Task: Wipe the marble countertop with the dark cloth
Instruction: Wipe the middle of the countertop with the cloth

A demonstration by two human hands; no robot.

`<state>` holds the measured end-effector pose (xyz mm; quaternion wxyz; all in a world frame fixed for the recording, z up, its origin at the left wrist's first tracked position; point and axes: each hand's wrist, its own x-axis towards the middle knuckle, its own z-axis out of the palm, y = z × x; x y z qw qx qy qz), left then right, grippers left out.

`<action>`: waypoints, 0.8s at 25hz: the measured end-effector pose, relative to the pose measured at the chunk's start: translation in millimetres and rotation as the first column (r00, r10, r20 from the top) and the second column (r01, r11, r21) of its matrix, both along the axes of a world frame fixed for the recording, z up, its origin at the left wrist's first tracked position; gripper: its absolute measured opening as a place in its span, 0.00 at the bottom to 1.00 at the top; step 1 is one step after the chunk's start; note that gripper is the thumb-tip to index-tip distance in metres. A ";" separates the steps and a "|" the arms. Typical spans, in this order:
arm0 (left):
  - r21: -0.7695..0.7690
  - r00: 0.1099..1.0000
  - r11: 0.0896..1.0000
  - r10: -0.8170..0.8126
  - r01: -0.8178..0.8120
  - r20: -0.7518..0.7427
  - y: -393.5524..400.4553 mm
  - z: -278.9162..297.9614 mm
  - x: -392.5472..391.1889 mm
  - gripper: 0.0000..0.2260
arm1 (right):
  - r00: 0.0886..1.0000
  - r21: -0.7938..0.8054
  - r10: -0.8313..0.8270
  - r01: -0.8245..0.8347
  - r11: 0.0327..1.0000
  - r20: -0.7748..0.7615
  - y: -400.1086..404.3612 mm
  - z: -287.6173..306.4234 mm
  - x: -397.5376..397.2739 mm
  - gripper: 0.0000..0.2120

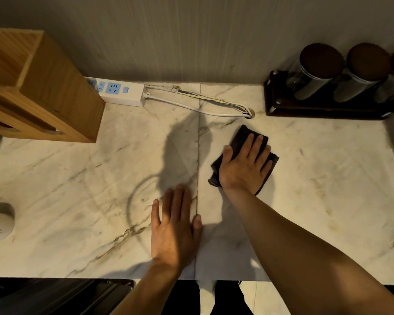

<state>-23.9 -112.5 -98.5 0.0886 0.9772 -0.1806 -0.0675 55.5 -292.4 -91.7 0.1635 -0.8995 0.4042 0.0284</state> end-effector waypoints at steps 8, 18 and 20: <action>0.005 0.998 1.000 -0.030 0.030 0.059 0.6 0.7 -0.7 0.26 | 0.994 0.022 -0.104 0.105 0.994 -0.030 16.1 3.3 -53.9 0.33; 0.064 0.999 0.998 -0.023 0.020 0.047 -0.7 1.7 -4.4 0.28 | 0.994 -0.026 -0.108 0.108 0.994 -0.013 44.5 -1.0 -131.5 0.33; 0.059 0.998 0.998 -0.028 0.025 0.055 0.5 -0.4 -4.4 0.27 | 0.996 -0.033 -0.088 0.088 0.996 0.000 46.8 -3.2 -144.8 0.33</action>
